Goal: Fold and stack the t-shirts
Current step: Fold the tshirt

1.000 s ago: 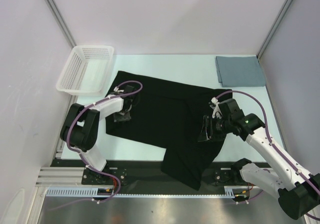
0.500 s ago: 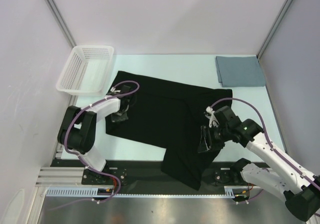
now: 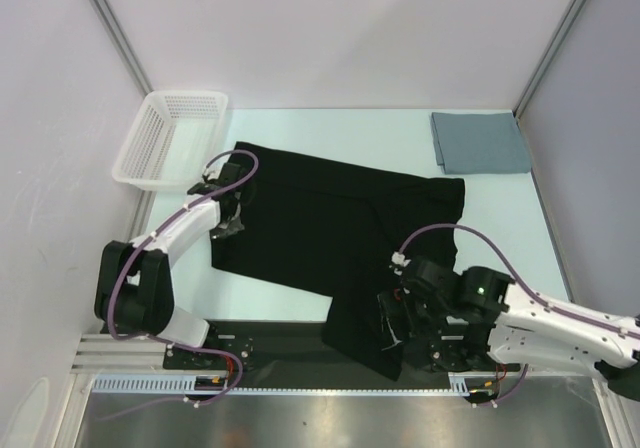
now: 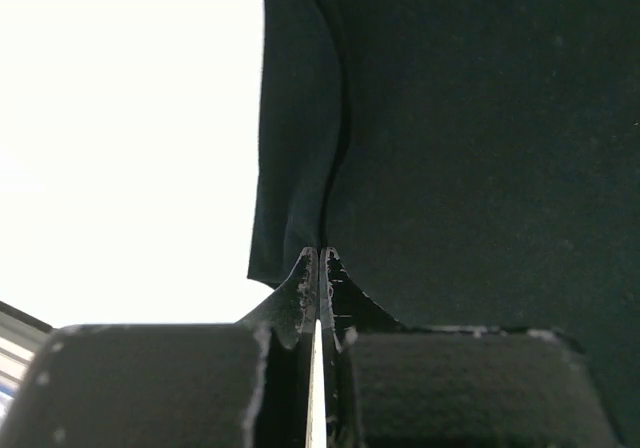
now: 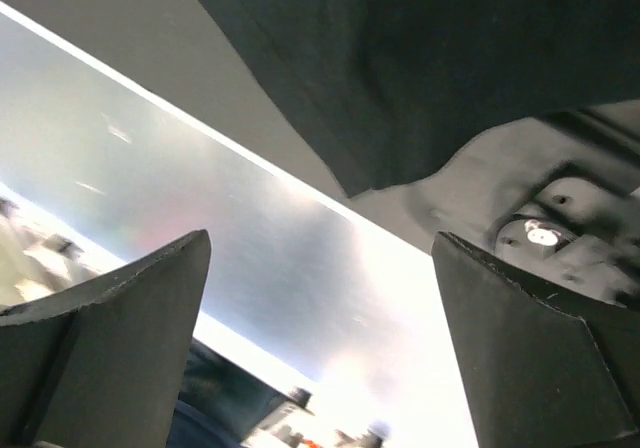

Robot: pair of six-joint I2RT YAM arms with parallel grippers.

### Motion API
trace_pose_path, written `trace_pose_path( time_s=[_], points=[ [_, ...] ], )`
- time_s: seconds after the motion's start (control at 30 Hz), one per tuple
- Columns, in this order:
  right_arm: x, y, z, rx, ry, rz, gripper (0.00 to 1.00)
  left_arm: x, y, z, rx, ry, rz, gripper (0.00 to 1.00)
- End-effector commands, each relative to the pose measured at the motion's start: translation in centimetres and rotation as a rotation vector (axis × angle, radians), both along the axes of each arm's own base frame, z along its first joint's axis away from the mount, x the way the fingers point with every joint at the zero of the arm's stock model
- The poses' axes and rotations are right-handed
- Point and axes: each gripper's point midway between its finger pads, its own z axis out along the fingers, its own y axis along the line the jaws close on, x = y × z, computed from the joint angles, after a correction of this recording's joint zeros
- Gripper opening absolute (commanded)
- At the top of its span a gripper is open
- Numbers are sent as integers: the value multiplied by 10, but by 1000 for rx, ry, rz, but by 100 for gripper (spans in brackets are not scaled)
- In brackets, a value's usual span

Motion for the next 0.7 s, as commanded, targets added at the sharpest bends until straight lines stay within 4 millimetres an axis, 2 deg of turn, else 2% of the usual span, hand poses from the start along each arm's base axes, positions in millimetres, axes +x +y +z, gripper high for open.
trace_pose_path(
  time_s=[0.0,0.07,0.1,0.2,0.23,0.27,0.33,0.47,0.53,0.6,0.67],
  points=[
    [-3,-2,-6,56,58,-239,100,-3,2,13,-53,-49,30,0],
    [-7,1,-1,155,76,-279,100,-7,4,14,-76,-65,56,0],
    [-5,0,-8,163,89,-345,100,-8,1,18,-111,-84,62,0],
    [-5,-2,-12,211,70,-392,71,-12,-2,27,-178,-132,80,0],
    [-9,-3,-21,200,91,-411,55,-13,-3,29,-193,-141,80,0],
    [-8,-1,-23,211,85,-420,48,-14,-4,30,-199,-140,78,1],
    [-7,1,-27,200,85,-447,42,-17,-6,31,-210,-139,66,0],
    [-3,-1,-38,124,-10,-453,42,-21,2,28,-191,-142,62,0],
    [-5,-5,-50,51,-44,-447,46,-24,5,24,-200,-127,67,0],
    [-10,-1,-55,31,-69,-450,54,-28,13,22,-199,-123,89,0],
    [-11,6,-60,17,-108,-455,54,-30,20,21,-197,-147,105,0]
  ],
)
